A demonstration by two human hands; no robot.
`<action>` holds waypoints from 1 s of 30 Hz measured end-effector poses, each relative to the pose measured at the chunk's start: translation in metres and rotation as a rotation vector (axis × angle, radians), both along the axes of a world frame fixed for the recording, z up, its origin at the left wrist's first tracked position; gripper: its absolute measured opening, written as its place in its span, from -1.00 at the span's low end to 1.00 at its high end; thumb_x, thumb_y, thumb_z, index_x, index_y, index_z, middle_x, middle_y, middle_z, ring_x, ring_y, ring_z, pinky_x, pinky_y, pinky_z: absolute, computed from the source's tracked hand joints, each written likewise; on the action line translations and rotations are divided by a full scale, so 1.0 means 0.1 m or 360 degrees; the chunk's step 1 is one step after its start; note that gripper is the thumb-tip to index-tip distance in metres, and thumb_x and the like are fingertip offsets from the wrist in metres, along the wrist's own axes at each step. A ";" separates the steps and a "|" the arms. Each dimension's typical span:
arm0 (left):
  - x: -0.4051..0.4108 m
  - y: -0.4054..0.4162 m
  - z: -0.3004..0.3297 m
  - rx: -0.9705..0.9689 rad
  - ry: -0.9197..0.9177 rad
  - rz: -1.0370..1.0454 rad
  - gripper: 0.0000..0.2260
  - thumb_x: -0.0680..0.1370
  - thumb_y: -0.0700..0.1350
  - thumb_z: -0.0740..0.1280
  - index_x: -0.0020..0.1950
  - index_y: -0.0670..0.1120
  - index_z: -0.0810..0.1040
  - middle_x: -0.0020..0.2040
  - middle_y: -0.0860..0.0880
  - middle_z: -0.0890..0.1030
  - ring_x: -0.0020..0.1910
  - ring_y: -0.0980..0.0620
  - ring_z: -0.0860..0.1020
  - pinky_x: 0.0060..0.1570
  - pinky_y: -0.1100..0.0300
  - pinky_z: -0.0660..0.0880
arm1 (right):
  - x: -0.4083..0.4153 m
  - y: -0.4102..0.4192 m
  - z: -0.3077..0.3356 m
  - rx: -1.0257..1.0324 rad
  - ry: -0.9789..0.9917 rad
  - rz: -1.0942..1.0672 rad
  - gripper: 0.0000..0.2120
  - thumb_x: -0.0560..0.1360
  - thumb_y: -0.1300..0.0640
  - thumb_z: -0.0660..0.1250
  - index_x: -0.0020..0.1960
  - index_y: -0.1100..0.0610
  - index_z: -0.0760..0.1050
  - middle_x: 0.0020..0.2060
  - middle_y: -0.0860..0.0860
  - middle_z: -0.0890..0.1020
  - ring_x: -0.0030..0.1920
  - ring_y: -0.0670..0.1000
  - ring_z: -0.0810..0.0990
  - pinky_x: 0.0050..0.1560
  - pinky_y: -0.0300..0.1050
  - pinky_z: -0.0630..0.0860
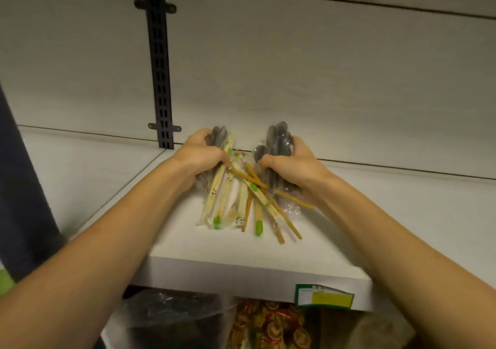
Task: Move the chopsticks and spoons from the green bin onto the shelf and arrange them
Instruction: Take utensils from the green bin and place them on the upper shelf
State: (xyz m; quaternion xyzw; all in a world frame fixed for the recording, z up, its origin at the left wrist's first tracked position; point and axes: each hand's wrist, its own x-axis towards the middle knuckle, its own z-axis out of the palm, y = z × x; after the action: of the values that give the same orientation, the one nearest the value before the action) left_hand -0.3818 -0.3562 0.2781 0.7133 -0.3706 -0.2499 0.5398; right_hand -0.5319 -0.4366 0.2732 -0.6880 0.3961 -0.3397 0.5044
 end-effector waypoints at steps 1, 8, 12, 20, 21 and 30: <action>0.00 -0.02 -0.01 -0.0014 -0.0010 -0.0008 -0.42 0.43 -0.25 0.45 0.40 0.00 0.34 0.09 0.00 0.47 -0.08 0.00 0.50 -0.39 0.24 0.40 | -0.02 0.00 0.00 -0.0029 0.0005 0.0003 -0.53 0.38 0.20 0.46 0.21 0.04 0.34 -0.02 0.00 0.57 -0.02 0.05 0.63 -0.02 0.01 0.63; 0.00 -0.09 -0.08 -0.0098 -0.0059 -0.0106 -0.60 0.49 -0.30 0.36 0.17 0.10 0.34 -0.20 0.11 0.43 -0.30 0.14 0.46 -0.63 0.41 0.38 | -0.13 -0.04 0.05 0.0103 0.0029 -0.0049 -0.84 0.47 0.32 0.35 -0.12 0.17 0.38 -0.28 0.09 0.52 -0.47 -0.04 0.54 -0.60 -0.30 0.43; 0.02 -0.11 -0.11 -0.0144 -0.0099 -0.0145 -0.59 0.48 -0.29 0.37 0.19 0.10 0.39 -0.15 0.10 0.49 -0.24 0.14 0.51 -0.44 0.34 0.47 | -0.12 -0.07 0.02 0.0093 0.0069 -0.0108 -0.79 0.45 0.28 0.38 -0.14 0.11 0.35 -0.24 0.04 0.55 -0.35 -0.01 0.54 -0.58 -0.31 0.45; -0.01 -0.12 -0.18 -0.0131 -0.0211 -0.0309 -0.37 0.42 -0.25 0.48 0.42 0.05 0.33 0.12 -0.02 0.56 -0.05 0.01 0.61 -0.11 0.16 0.60 | -0.12 -0.01 0.01 -0.0152 0.0354 0.0045 -0.25 0.33 0.03 0.57 0.38 0.15 0.30 -0.09 -0.06 0.52 -0.23 -0.17 0.51 -0.46 -0.39 0.43; -0.01 -0.12 -0.19 -0.0125 -0.0230 -0.0319 -0.32 0.40 -0.24 0.50 0.44 0.05 0.30 0.18 -0.04 0.55 0.00 -0.02 0.61 -0.01 0.08 0.60 | -0.12 0.00 0.01 -0.0174 0.0409 0.0028 -0.27 0.33 0.06 0.58 0.38 0.14 0.31 -0.06 -0.02 0.54 -0.21 -0.12 0.55 -0.42 -0.36 0.46; 0.04 -0.13 -0.21 -0.0147 -0.0222 -0.0168 -0.41 0.44 -0.17 0.48 0.41 0.02 0.34 0.18 -0.02 0.52 0.11 -0.05 0.53 0.16 0.03 0.51 | -0.18 -0.15 0.02 -0.0224 0.0238 -0.0228 -0.86 0.44 0.20 0.35 -0.14 0.01 0.42 -0.13 0.17 0.66 -0.16 0.18 0.68 -0.11 0.08 0.65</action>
State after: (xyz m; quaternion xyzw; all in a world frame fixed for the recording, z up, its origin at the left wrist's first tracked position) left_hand -0.3782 -0.3697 0.2568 0.6829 -0.4555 -0.2102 0.5311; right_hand -0.5498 -0.4520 0.2751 -0.7150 0.4560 -0.3494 0.3983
